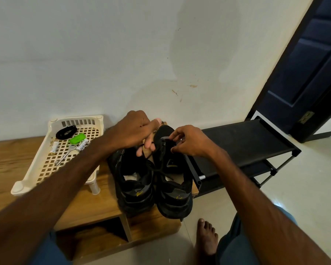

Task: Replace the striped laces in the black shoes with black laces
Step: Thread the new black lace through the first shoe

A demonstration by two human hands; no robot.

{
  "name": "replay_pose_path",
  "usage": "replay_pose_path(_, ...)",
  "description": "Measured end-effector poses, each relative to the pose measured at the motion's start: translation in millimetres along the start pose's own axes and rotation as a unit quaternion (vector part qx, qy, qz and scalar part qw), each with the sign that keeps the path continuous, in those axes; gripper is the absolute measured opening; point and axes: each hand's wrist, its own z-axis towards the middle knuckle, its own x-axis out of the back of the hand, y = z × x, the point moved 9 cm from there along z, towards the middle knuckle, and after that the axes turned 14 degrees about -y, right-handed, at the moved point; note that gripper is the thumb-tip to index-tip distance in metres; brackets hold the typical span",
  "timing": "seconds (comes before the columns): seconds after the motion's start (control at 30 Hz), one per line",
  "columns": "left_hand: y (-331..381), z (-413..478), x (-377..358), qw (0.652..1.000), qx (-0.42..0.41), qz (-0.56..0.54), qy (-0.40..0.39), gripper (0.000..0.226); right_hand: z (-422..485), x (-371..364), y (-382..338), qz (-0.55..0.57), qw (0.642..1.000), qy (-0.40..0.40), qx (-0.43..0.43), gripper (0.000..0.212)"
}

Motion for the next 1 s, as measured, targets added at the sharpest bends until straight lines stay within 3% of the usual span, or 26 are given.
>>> replay_pose_path(0.1,-10,2,0,0.997,0.030,0.066,0.021,0.065,1,-1,-1,-0.007,1.000,-0.003,0.000,0.038)
replay_pose_path(0.23,-5,6,-7,0.971,0.048,0.227,0.056,0.019,2,-2,-1,-0.015,1.000,-0.006,-0.001,0.038)
replay_pose_path(0.27,-3,6,-8,0.964,0.062,0.250,0.064,0.016,2,-2,-1,-0.018,1.000,-0.006,-0.002,0.039)
replay_pose_path(0.4,0,16,-19,0.936,0.120,0.329,0.023,0.040,1,-1,-1,-0.028,1.000,-0.008,-0.001,0.038)
replay_pose_path(1.0,6,39,-25,0.904,0.136,0.394,0.098,0.017,2,-3,-3,-0.058,0.998,-0.008,-0.002,0.042)
